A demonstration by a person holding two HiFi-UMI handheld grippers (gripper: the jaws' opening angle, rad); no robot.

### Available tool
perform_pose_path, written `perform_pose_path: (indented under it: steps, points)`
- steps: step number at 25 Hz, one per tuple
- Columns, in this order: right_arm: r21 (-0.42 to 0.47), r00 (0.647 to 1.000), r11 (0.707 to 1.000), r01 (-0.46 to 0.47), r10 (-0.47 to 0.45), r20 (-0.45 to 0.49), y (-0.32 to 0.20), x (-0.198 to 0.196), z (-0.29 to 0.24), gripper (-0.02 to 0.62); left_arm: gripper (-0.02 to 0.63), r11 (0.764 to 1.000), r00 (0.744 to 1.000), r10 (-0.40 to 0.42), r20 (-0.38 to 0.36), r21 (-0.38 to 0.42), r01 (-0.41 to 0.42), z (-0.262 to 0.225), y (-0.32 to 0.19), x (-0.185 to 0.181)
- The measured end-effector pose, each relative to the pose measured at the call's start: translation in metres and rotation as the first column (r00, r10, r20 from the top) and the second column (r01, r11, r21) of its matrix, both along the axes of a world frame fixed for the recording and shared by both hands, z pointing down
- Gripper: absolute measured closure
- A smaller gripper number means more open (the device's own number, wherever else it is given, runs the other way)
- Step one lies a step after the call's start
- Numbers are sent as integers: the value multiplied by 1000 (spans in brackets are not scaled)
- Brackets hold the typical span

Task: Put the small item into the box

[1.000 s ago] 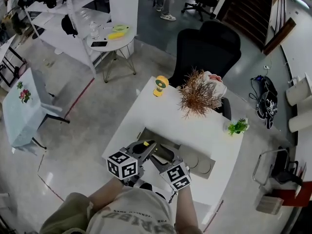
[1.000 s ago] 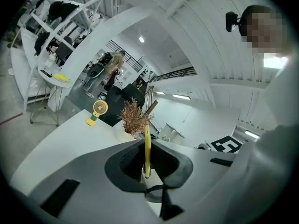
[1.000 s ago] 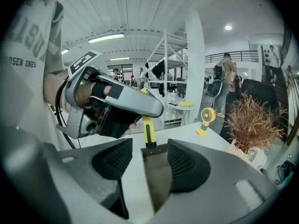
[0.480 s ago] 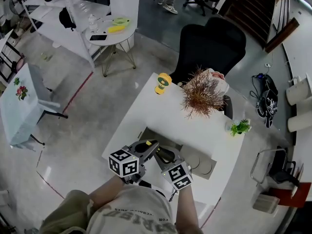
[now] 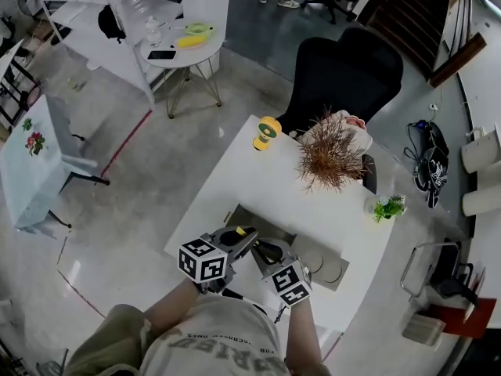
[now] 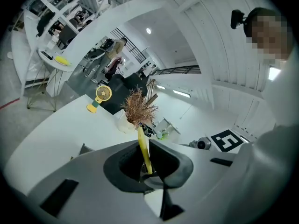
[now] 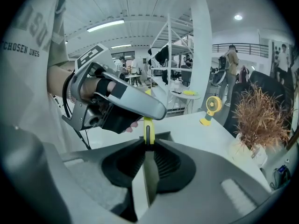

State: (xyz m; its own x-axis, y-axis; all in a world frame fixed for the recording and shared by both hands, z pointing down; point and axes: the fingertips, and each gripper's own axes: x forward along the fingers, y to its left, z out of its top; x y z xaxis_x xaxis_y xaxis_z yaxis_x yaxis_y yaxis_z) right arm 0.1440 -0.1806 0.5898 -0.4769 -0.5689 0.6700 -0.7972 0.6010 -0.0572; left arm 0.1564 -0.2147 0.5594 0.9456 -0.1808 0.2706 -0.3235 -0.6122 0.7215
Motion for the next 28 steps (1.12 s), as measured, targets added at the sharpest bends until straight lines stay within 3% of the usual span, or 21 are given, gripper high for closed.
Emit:
perform_pose_path:
  steps: [3, 7, 11, 13, 16, 22, 25, 28]
  points:
    - [-9, 1000, 1000, 4, -4, 5, 1, 2, 3, 535, 561, 1000, 1000, 18, 25, 25, -19, 4, 0, 1]
    - [-10, 1000, 1000, 8, -8, 8, -1, 3, 5, 535, 395, 998, 997, 22, 73, 56, -26, 12, -3, -2]
    - [-39, 1000, 999, -1, 0, -22, -1, 14, 14, 535, 325, 996, 995, 3, 95, 89, -11, 15, -11, -11]
    - [-68, 999, 998, -6, 2, -45, 0, 20, 21, 535, 316, 995, 994, -10, 108, 104, -1, 18, -17, -18]
    - [-120, 997, 993, -4, -6, -81, 1, 27, 35, 535, 308, 987, 983, -6, 183, 158, -23, 26, -22, -31]
    - [-206, 989, 978, 19, -49, -138, -3, 33, 56, 535, 287, 949, 926, 36, 376, 277, -149, 43, -21, -50]
    - [-245, 981, 969, 34, -79, -177, -7, 35, 65, 535, 280, 932, 899, 57, 433, 301, -204, 47, -19, -54]
    - [-293, 976, 955, 39, -99, -192, -8, 38, 76, 535, 279, 923, 889, 74, 453, 307, -233, 54, -16, -54]
